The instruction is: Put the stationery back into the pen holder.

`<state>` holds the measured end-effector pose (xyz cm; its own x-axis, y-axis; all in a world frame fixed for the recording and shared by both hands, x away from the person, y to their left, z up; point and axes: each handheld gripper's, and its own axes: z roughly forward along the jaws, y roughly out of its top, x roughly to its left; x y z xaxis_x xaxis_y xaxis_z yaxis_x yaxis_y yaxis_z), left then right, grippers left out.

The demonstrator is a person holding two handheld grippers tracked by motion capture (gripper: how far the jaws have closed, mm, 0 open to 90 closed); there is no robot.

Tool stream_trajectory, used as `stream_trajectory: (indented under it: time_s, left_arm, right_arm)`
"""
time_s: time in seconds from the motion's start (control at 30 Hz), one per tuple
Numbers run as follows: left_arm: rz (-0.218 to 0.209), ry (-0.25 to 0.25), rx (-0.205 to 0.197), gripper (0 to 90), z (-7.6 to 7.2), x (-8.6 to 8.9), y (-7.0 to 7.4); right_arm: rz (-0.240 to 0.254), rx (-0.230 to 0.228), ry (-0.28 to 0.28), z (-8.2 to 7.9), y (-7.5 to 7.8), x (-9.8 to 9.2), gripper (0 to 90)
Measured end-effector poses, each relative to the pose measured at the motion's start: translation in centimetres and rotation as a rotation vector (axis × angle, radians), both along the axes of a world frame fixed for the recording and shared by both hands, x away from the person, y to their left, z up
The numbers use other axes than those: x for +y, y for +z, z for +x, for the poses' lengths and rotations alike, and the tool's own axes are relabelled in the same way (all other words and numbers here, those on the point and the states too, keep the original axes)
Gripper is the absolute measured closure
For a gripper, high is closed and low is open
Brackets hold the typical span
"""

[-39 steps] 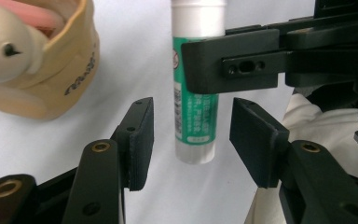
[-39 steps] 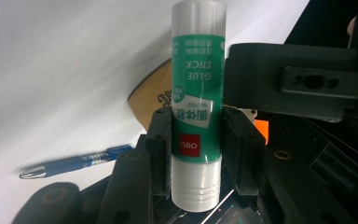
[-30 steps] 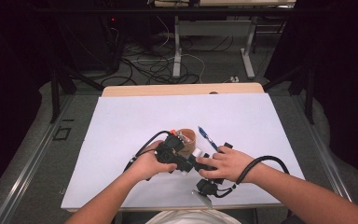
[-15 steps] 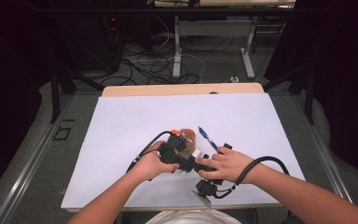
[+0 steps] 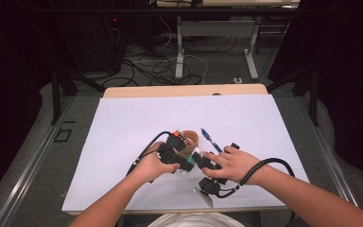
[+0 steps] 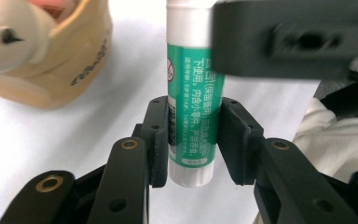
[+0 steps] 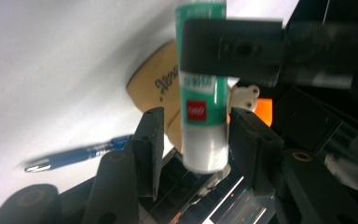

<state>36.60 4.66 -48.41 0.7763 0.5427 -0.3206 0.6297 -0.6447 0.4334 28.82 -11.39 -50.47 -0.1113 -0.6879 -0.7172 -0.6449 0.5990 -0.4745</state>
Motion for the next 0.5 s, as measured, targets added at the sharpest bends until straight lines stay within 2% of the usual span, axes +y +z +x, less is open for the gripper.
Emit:
stream_trajectory:
  time_s: [0.17, 0.33, 0.37, 0.47, 0.5]
  left_arm:
    - [-0.035, 0.031, -0.017, 65.9, 0.3, 0.3, 0.4]
    - [-0.055, 0.048, -0.046, 66.0, 0.6, 0.7, 0.7]
    - [-0.062, 0.05, -0.049, 66.0, 0.6, 0.8, 0.8]
    - [-0.077, 0.058, -0.068, 66.0, 0.8, 1.0, 1.1]
    - [-0.082, 0.058, -0.073, 65.9, 0.9, 1.1, 1.2]
  right_arm:
    - [0.055, 0.009, -0.045, 0.3, 0.6, -0.4, 50.7]
    - [0.095, 0.023, -0.121, 0.4, 1.1, -0.8, 43.8]
    - [0.121, 0.048, -0.135, 0.5, 1.1, -0.9, 42.8]
    - [0.165, 0.074, -0.187, 0.7, 1.3, -1.3, 40.6]
    - [0.167, 0.074, -0.206, 0.7, 1.3, -1.5, 40.4]
